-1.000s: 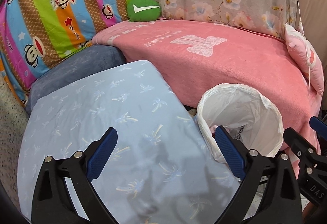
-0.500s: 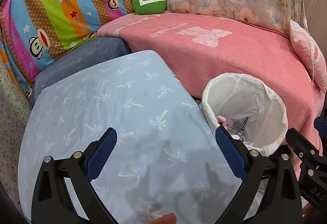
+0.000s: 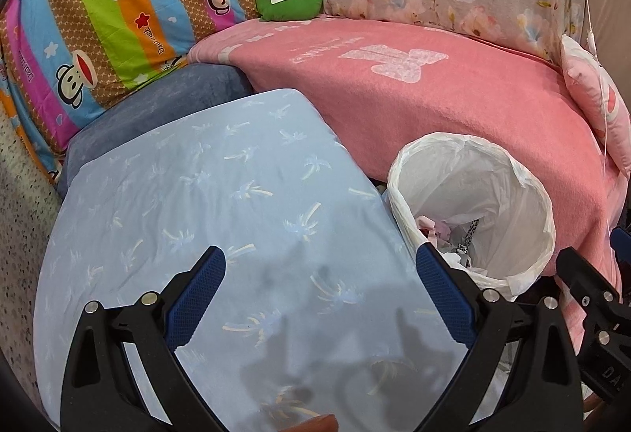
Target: Collect trash
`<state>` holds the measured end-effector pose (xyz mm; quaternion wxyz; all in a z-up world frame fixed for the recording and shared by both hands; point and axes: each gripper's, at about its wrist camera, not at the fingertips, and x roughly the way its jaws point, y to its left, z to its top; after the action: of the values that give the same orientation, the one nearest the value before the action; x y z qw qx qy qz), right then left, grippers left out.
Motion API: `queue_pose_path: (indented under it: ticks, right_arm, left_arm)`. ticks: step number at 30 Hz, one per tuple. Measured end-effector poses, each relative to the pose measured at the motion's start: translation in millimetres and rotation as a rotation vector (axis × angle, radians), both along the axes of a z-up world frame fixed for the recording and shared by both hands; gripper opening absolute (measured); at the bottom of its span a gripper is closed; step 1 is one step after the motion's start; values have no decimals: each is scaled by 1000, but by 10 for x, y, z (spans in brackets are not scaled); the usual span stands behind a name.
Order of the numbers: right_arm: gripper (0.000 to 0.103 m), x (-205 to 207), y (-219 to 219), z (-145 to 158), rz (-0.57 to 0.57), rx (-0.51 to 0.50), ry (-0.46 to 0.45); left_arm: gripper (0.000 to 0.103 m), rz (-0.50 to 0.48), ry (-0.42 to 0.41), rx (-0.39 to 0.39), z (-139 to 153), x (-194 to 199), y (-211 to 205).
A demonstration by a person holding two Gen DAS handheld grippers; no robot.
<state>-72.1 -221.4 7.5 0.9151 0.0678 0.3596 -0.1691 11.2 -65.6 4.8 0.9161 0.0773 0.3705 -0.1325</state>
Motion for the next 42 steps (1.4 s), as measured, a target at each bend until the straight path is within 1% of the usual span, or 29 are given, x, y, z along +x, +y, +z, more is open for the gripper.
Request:
queue_pose_path:
  ticks: [17,42]
  right_arm:
    - [85,-70,35,47,15,-24,34]
    - [85,-133,11,36,15,-35,45]
  left_arm:
    - [93,-18,10,1,55,-64,-50]
    - [93,-35,28,-1,66,-160,-135]
